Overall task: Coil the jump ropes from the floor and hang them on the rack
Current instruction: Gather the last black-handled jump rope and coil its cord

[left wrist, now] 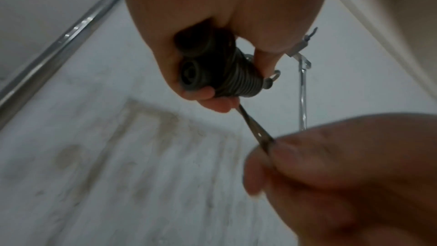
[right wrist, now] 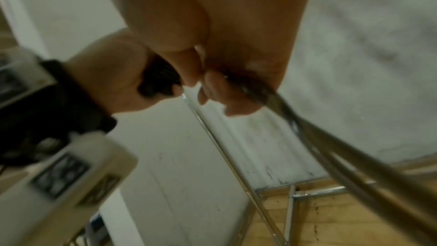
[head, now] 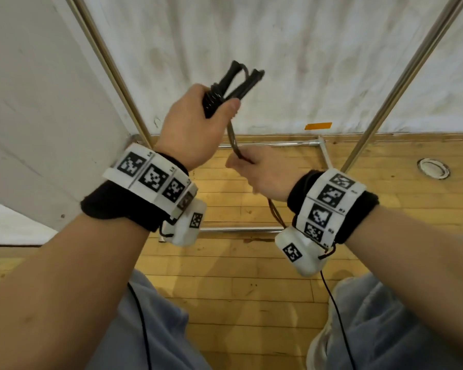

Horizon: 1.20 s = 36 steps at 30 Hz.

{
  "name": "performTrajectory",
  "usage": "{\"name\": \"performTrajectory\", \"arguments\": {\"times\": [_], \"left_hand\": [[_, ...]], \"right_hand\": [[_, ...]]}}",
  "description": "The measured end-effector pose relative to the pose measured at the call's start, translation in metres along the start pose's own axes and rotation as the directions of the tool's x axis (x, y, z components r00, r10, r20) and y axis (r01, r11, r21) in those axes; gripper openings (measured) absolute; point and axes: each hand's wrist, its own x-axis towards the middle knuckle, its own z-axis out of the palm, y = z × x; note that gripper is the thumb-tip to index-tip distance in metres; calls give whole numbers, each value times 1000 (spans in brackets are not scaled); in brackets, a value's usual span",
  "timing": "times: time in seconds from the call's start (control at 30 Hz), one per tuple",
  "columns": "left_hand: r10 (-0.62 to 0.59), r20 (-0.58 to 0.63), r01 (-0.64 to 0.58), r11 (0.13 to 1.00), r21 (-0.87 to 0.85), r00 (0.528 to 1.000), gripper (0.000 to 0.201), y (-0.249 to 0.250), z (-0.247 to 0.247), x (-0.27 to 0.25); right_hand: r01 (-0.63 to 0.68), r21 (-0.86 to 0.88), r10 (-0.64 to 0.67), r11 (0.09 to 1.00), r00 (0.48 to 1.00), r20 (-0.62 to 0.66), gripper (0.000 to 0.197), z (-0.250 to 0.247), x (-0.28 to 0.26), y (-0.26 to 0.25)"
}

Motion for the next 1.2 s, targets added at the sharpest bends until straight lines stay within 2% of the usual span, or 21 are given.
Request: {"name": "performTrajectory", "arguments": {"times": [0.13, 0.2, 0.27, 0.37, 0.47, 0.53, 0.6, 0.7, 0.77, 0.83, 0.93, 1.03, 1.13, 1.2], "left_hand": [[-53, 72, 39, 982, 187, 996, 45, -21, -12, 9], [-41, 137, 1, 961, 277, 990, 51, -29, -12, 8], [-41, 209, -42, 926, 376, 977, 45, -32, -6, 5], [-90, 366, -106, 870, 481, 926, 33, -35, 6, 0], [-76, 528, -193, 878, 437, 846, 27, -35, 15, -5], [-27, 592, -233, 904, 358, 806, 30, -33, 20, -9], [34, 603, -279, 906, 318, 797, 41, -27, 23, -12], [69, 529, -271, 909, 315, 846, 53, -15, 25, -17], [75, 447, -234, 920, 314, 892, 51, -10, 24, -19], [80, 410, -203, 942, 266, 909, 42, -9, 24, -20], [97, 398, -182, 967, 181, 912, 27, -7, 21, -21], [127, 382, -165, 984, 68, 915, 28, -3, 17, -23], [128, 330, -122, 992, -41, 935, 27, -1, 14, -24], [101, 315, -94, 995, -39, 943, 23, -3, 15, -23]], "right_hand": [[16, -217, -34, 976, 996, -80, 25, -6, -1, 2], [38, -343, -60, 938, 997, -53, 27, -11, -3, 2], [63, -457, -70, 887, 998, 3, 31, -13, -6, -1], [132, -595, -124, 793, 991, 55, 27, -17, -7, -6], [181, -619, -210, 764, 977, 26, 25, -28, -6, -3], [177, -535, -237, 826, 971, -44, 27, -32, -4, 1], [162, -419, -230, 893, 966, -117, 28, -35, 0, 6], [119, -196, -156, 973, 970, -186, 26, -40, 6, 12], [119, -31, -123, 992, 966, -225, 21, -42, 8, 14], [122, 105, -92, 987, 964, -249, 16, -43, 9, 15], [98, 382, -26, 919, 982, -189, 14, -47, 11, 17], [39, 646, -5, 762, 999, -54, 22, -51, 13, 19], [0, 761, 10, 649, 1000, -9, 24, -45, 13, 20], [-15, 798, 50, 602, 999, -19, 22, -36, 14, 19]]}}
